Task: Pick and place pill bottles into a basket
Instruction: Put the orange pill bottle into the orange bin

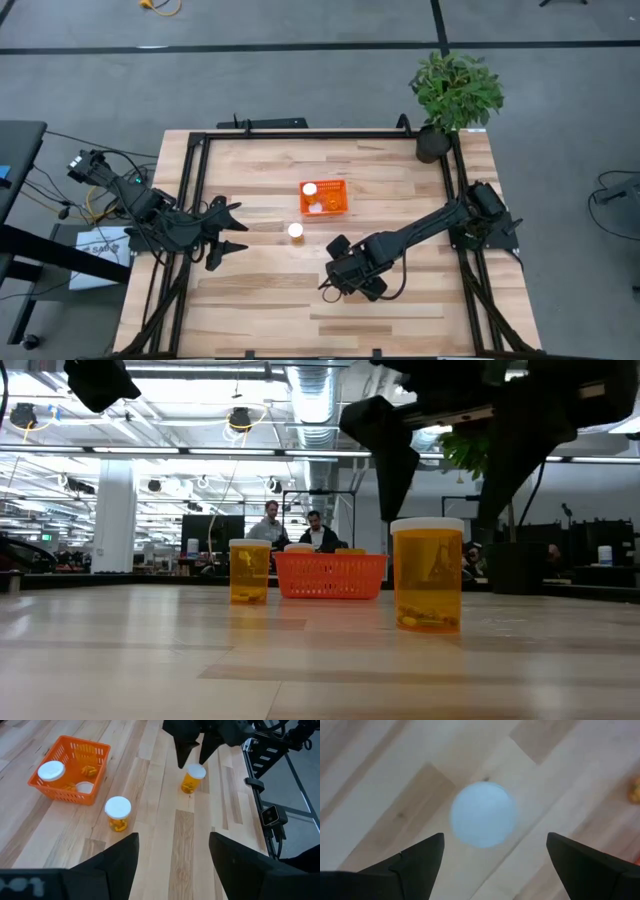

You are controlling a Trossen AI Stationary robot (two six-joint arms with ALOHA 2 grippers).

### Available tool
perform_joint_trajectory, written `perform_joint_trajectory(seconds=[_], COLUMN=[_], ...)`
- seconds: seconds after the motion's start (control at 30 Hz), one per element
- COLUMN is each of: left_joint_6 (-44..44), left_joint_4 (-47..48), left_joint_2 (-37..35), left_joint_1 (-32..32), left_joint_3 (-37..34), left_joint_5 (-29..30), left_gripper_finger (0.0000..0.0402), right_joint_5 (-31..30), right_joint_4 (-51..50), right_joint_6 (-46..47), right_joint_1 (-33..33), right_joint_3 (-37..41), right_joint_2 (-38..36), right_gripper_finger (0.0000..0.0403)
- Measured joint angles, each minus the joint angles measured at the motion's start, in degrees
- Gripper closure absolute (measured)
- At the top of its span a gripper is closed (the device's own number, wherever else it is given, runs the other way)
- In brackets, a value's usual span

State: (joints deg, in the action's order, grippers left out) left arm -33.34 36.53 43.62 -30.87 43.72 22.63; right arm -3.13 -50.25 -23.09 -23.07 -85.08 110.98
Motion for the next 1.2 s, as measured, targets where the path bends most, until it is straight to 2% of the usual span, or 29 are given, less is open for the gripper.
perform_joint_trajectory(seconds=[0.53, 0.87, 1.2], left_joint_6=[-0.04, -0.28, -0.76], left_joint_4=[0.00, 0.02, -0.01], left_joint_2=[0.00, 0.00, 0.01], left_joint_1=[0.00, -0.02, -0.01], left_joint_3=[0.00, 0.00, 0.00], left_joint_5=[-0.09, -2.84, -2.86], left_gripper_finger=[0.0170, 0.0170, 0.0170], right_joint_5=[3.27, 3.89, 3.51], right_joint_4=[1.22, 2.34, 2.35], right_joint_6=[-4.96, -6.97, -6.86], right_joint_1=[0.10, 0.33, 1.61], right_joint_3=[0.09, 0.04, -0.50], right_joint_2=[0.94, 0.87, 4.50], right_gripper_finger=[0.0058, 0.0058, 0.0058])
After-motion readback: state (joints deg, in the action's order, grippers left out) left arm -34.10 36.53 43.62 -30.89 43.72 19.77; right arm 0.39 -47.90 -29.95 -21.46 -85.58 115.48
